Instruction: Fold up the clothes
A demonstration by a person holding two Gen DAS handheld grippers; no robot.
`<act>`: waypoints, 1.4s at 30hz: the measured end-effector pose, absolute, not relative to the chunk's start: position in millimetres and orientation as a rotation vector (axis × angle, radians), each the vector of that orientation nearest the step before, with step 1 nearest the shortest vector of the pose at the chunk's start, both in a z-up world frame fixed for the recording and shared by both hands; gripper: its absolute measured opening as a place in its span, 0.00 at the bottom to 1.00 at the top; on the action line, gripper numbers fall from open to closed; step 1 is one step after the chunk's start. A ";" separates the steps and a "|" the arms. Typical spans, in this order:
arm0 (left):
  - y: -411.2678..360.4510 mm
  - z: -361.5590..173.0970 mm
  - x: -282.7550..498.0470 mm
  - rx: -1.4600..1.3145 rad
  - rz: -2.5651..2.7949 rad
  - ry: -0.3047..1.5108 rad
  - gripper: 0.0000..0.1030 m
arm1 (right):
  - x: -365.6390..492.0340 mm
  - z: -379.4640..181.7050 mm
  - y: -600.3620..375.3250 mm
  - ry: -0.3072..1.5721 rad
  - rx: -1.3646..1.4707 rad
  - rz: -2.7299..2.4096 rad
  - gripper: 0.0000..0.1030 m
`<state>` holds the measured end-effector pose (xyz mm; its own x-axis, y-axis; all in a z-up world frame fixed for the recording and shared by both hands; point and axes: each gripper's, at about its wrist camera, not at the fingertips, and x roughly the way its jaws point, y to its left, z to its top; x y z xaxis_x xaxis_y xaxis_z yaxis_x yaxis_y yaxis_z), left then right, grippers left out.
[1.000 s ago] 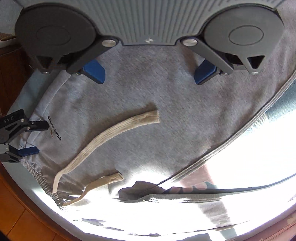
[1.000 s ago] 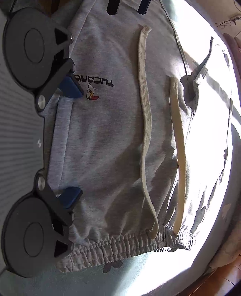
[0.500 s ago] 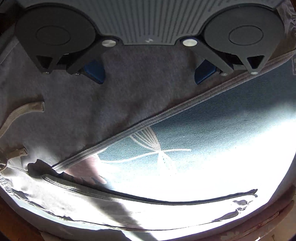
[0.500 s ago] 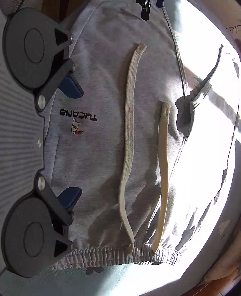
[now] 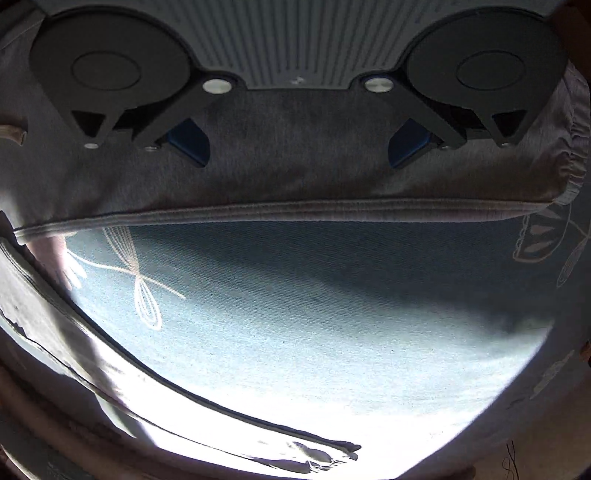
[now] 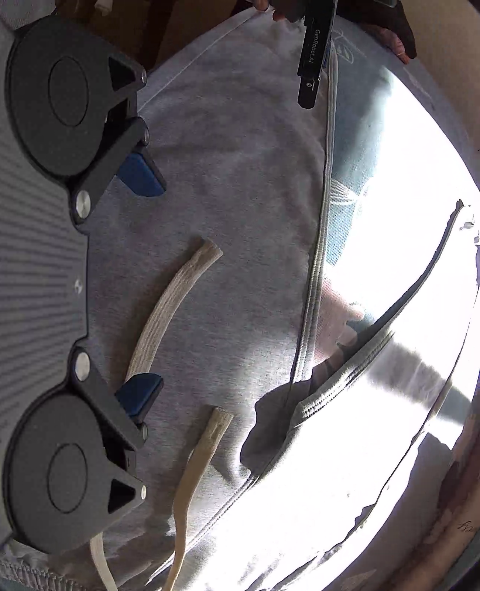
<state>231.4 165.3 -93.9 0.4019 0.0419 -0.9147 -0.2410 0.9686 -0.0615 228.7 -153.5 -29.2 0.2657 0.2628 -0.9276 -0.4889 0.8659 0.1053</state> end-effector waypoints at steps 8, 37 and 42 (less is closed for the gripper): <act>231.3 -90.1 208.4 -0.347 0.318 1.091 0.99 | 247.3 -45.2 -119.3 1.290 -0.248 0.551 1.00; 257.8 -98.0 134.5 -0.324 0.439 1.230 0.99 | 228.2 -68.7 -99.5 1.345 -0.473 0.516 1.00; 244.4 -106.7 144.5 -0.281 0.350 1.260 0.99 | 224.2 -67.4 -103.2 1.343 -0.473 0.514 1.00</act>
